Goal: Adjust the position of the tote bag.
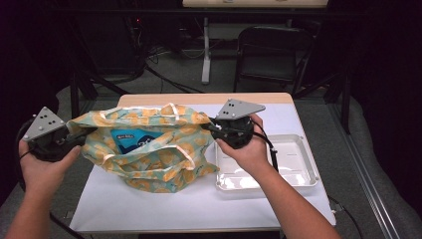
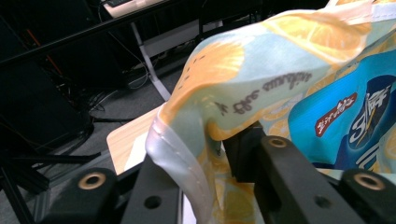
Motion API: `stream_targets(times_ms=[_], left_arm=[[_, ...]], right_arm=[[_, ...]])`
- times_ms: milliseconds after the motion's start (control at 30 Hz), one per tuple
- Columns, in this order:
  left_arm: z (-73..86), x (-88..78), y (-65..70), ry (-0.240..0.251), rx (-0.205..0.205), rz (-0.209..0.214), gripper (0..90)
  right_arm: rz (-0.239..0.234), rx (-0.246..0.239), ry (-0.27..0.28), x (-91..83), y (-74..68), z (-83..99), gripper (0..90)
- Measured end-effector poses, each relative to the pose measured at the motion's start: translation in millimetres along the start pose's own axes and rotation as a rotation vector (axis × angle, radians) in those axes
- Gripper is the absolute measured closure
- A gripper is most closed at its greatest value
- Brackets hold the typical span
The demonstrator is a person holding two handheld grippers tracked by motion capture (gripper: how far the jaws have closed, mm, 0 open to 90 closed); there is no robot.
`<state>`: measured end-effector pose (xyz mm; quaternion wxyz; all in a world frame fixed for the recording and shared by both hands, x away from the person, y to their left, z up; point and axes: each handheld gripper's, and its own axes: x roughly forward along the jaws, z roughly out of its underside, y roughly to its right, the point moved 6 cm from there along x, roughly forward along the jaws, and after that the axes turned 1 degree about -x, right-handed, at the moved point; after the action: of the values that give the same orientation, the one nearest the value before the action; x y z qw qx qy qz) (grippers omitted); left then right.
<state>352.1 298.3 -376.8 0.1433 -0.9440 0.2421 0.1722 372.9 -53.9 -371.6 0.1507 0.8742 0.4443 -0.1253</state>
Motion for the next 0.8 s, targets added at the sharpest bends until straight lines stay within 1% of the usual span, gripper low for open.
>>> stream_targets(times_ms=[133,233,300,367,467,567,633,800], left_arm=[[0.1,-2.4,-1.0,0.012,-0.011,0.005,70.7],[-0.5,-5.5,-1.9,0.028,-0.022,0.007,64.4],[-0.2,-6.8,-1.6,0.037,-0.027,0.006,62.4],[1.2,-8.0,-0.1,0.037,-0.030,0.008,61.9],[4.2,-9.6,2.2,0.024,-0.023,0.010,62.4],[5.1,-11.1,2.8,0.028,-0.034,0.015,64.1],[4.7,-11.2,2.7,0.030,-0.040,0.016,64.3],[1.1,-14.0,3.4,0.036,-0.036,0.017,64.2]], right_arm=[[-0.010,0.012,0.004,2.4,-1.0,0.6,83.5],[-0.012,0.012,0.008,3.2,-1.8,0.6,82.6],[-0.013,0.011,0.008,3.1,-2.2,0.8,81.9],[-0.015,0.010,0.005,2.8,-2.6,1.3,81.5],[-0.017,0.010,0.003,2.0,-3.1,2.2,80.6],[-0.017,0.012,0.005,0.4,-3.6,2.8,78.4],[-0.016,0.011,0.008,-1.0,-3.7,3.0,76.7],[-0.010,0.007,0.009,-4.0,-4.0,3.7,75.3]])
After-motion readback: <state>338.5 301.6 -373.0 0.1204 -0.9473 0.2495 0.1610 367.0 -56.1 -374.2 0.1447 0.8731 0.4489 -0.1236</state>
